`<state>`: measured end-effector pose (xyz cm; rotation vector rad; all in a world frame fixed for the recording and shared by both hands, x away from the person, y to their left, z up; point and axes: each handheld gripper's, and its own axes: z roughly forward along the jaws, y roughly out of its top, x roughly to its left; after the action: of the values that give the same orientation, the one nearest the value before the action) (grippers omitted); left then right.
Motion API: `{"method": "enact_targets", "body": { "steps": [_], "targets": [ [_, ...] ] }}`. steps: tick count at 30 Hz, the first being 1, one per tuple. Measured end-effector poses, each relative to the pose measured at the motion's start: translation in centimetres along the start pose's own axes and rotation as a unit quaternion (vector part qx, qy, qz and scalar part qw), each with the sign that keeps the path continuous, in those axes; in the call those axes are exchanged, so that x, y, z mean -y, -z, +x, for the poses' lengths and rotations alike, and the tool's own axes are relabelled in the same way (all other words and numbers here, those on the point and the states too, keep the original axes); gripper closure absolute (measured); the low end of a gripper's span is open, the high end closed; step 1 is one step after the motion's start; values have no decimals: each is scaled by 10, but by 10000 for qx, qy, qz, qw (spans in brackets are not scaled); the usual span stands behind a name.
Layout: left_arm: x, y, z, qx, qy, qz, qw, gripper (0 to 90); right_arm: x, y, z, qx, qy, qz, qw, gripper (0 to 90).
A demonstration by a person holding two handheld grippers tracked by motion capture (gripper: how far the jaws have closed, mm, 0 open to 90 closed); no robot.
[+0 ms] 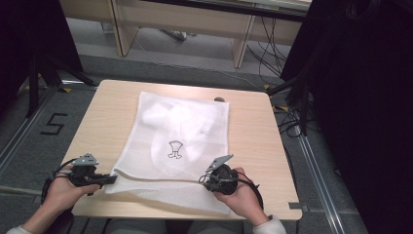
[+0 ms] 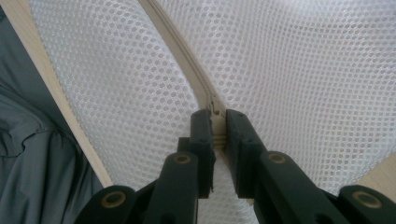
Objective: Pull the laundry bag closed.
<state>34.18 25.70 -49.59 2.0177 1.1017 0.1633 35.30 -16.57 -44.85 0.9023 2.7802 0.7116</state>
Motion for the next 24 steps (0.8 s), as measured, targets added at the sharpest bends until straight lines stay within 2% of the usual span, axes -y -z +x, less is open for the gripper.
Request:
{"method": "enact_targets", "body": {
  "steps": [1, 3, 4, 5, 6, 8, 10, 16, 17, 18, 19, 21, 22, 23, 24],
  "targets": [
    [-1, 1, 1, -53, -104, 112, 9999, 858, 1, 1, 0, 1, -64, 25, 10000, 821],
    [0, 1, 1, -4, -81, 56, 10000, 858, 2, 1, -2, 17, 12, -14, 10000, 821],
    [-1, 2, 1, -56, -115, 172, 9998, 858, 2, 1, -2, -10, 21, -33, 10000, 821],
    [-1, 2, 1, -42, -105, 176, 9998, 858, 3, 3, 1, 9, -223, 90, 9997, 821],
    [-1, 2, 1, -62, -103, 160, 9998, 858, 4, 2, -3, 14, -22, 19, 10000, 821],
    [0, 0, 1, -15, -31, 25, 10000, 858, 5, 3, -3, 20, -68, 51, 10000, 820],
    [-1, 2, 2, -18, -115, 187, 9998, 858, 8, 4, -6, 41, -91, 12, 9999, 821],
    [-1, 2, 2, -45, -97, 184, 9998, 858, 11, 5, -8, 23, -39, 54, 10000, 820],
    [-1, 2, 1, -38, -86, 149, 9998, 858, 12, 4, -7, -10, -107, 64, 9999, 820],
    [-1, 2, 1, -44, -95, 175, 9998, 858, 12, 5, -9, 13, -46, 48, 10000, 819],
    [-1, 1, 1, -3, -20, 119, 9999, 858, 13, 6, -9, 68, -81, 73, 9999, 820],
    [-1, 2, 1, -58, -79, 139, 9999, 858, 14, 5, -8, 37, -159, 60, 9998, 820],
    [0, 0, 0, -4, 4, 1, 10000, 858, 15, 6, -11, 61, -98, 73, 9999, 819],
    [0, 0, 0, -4, 4, 1, 10000, 858, 16, 6, -11, 69, -154, 96, 9998, 819],
    [-1, 2, 1, -63, -105, 186, 9998, 858, 16, 6, -11, 69, -154, 96, 9998, 819]
  ]
}}
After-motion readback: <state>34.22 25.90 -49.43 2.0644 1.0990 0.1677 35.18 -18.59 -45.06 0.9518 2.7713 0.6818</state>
